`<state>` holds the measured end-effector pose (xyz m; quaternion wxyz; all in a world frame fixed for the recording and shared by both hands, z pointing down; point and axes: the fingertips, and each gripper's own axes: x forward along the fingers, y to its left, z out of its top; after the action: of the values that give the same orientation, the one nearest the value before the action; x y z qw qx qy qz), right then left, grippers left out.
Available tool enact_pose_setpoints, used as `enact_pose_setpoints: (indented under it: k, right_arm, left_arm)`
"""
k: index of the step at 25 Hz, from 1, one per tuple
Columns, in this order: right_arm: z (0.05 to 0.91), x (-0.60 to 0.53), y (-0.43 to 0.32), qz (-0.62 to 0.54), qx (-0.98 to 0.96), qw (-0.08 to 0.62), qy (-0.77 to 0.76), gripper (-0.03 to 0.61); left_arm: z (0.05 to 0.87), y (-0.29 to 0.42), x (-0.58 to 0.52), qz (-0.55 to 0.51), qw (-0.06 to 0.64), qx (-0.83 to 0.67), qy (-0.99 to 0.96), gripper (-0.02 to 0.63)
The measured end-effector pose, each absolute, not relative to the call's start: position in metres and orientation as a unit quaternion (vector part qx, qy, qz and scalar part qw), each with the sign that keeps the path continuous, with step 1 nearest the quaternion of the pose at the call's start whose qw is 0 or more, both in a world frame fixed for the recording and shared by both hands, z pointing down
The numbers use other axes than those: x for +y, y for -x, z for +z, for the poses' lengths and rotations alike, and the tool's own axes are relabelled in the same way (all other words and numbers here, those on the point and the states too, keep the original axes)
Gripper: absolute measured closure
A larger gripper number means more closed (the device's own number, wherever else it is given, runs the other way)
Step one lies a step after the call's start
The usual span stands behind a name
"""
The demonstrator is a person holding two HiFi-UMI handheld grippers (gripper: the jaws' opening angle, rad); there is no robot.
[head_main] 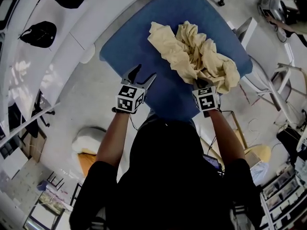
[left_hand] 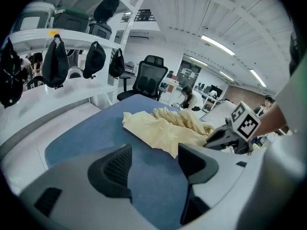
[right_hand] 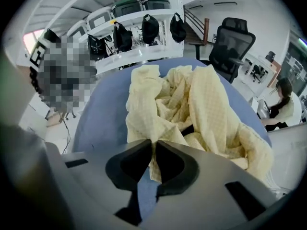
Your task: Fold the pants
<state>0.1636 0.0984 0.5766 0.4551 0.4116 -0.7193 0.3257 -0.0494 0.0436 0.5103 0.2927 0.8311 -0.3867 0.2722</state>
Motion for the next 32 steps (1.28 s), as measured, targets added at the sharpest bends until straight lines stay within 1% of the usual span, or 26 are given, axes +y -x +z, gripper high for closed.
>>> enact_pose_setpoints:
  k: [4, 7, 10, 15, 20, 21, 22, 23, 24, 25, 29, 31, 32]
  right_arm:
    - [0.58, 0.127, -0.176, 0.336, -0.705, 0.478, -0.401, 0.541]
    - [0.584, 0.135, -0.181, 0.338, -0.701, 0.483, -0.402, 0.541]
    - [0.59, 0.135, -0.185, 0.342, -0.703, 0.478, -0.4, 0.541]
    - [0.582, 0.128, -0.19, 0.347, -0.704, 0.47, -0.404, 0.538]
    - [0.559, 0.115, -0.183, 0.343, -0.729, 0.433, -0.404, 0.493]
    - [0.553, 0.11, -0.182, 0.34, -0.734, 0.426, -0.406, 0.488]
    - [0.548, 0.106, -0.181, 0.336, -0.738, 0.419, -0.408, 0.488]
    - [0.544, 0.101, -0.179, 0.333, -0.743, 0.411, -0.41, 0.488]
    - [0.539, 0.096, -0.177, 0.329, -0.748, 0.404, -0.411, 0.488]
    - [0.534, 0.091, -0.173, 0.325, -0.754, 0.396, -0.41, 0.488]
    - [0.518, 0.073, -0.154, 0.307, -0.781, 0.37, -0.399, 0.482]
    - [0.514, 0.068, -0.141, 0.308, -0.792, 0.362, -0.383, 0.456]
    - [0.513, 0.067, -0.133, 0.306, -0.798, 0.362, -0.371, 0.428]
  left_arm:
    - [0.529, 0.041, 0.003, 0.268, 0.308, -0.388, -0.826, 0.302]
    - [0.542, 0.031, -0.03, 0.274, 0.302, -0.386, -0.828, 0.302]
    - [0.551, 0.019, -0.052, 0.283, 0.298, -0.383, -0.827, 0.302]
    - [0.571, 0.003, -0.062, 0.303, 0.311, -0.364, -0.824, 0.302]
    - [0.592, -0.012, -0.063, 0.316, 0.331, -0.348, -0.818, 0.302]
    - [0.595, -0.016, -0.062, 0.319, 0.333, -0.343, -0.818, 0.323]
    - [0.597, -0.02, -0.061, 0.323, 0.332, -0.34, -0.819, 0.385]
    - [0.598, -0.023, -0.06, 0.327, 0.329, -0.338, -0.819, 0.461]
    - [0.597, -0.025, -0.058, 0.331, 0.324, -0.337, -0.819, 0.513]
    - [0.595, -0.026, -0.056, 0.333, 0.321, -0.339, -0.819, 0.537]
    - [0.576, -0.026, -0.032, 0.323, 0.322, -0.342, -0.821, 0.552]
    - [0.564, -0.026, -0.011, 0.318, 0.318, -0.332, -0.829, 0.555]
    - [0.56, -0.025, 0.001, 0.316, 0.318, -0.326, -0.832, 0.558]
